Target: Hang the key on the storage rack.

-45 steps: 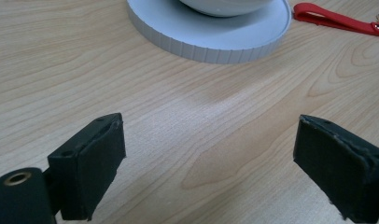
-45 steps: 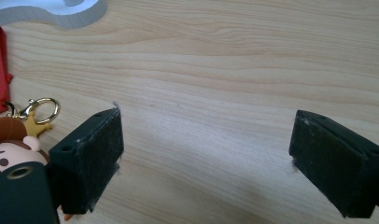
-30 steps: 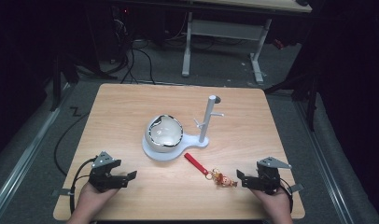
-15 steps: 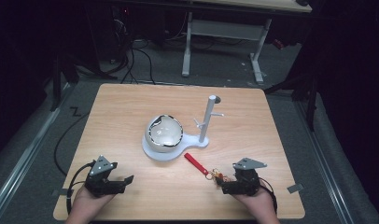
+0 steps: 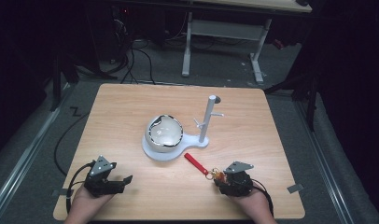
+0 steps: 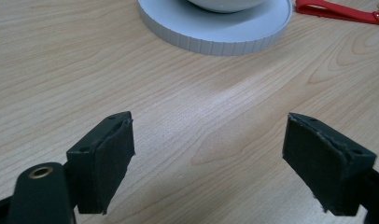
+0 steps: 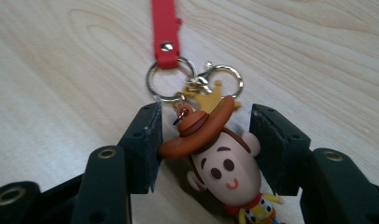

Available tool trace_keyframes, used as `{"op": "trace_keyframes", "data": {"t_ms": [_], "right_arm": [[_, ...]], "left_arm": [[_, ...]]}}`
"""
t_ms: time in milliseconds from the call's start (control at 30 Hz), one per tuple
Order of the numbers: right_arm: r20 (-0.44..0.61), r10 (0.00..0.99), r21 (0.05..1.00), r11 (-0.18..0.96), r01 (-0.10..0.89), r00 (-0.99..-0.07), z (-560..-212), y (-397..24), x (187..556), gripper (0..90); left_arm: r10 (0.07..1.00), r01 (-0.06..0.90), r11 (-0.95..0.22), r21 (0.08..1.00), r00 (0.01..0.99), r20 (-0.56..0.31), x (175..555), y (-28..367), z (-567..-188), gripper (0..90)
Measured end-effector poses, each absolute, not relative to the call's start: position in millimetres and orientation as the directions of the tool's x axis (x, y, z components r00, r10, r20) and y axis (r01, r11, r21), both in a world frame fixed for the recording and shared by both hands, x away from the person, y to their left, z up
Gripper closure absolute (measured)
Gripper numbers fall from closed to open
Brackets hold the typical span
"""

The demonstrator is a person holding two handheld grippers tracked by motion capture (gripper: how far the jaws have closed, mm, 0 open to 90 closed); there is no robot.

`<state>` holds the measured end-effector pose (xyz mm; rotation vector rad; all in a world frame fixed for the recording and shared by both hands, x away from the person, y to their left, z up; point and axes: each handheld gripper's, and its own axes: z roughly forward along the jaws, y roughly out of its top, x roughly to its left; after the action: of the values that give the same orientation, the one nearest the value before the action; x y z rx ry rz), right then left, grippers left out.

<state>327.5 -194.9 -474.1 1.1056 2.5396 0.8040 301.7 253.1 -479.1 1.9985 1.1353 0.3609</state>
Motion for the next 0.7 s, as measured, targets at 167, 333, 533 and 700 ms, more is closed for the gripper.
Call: {"op": "trace_keyframes", "data": {"t_ms": [167, 333, 533, 700], "right_arm": [[-0.016, 0.741, 0.607, 0.541, 0.583, -0.671, -465.4, -197.3, 322.5, 45.9], [-0.023, 0.767, 0.6, 0.523, 0.605, -0.641, -460.8, -221.4, 316.6, 45.9], [-0.041, 0.815, 0.586, 0.488, 0.647, -0.578, -458.8, -256.5, 307.0, 45.8], [-0.022, 0.842, 0.584, 0.448, 0.677, -0.538, -457.4, -269.3, 303.2, 45.7]], "left_arm": [[0.82, 0.592, -0.275, 0.758, 0.555, -0.136, 302.7, 253.9, -477.7, 17.6], [0.812, 0.593, -0.278, 0.756, 0.565, -0.144, 309.1, 250.0, -479.5, 17.7], [0.801, 0.587, -0.29, 0.756, 0.581, -0.144, 316.9, 242.1, -479.9, 18.1], [0.795, 0.58, -0.3, 0.757, 0.591, -0.138, 319.6, 237.5, -479.1, 18.2]]}}
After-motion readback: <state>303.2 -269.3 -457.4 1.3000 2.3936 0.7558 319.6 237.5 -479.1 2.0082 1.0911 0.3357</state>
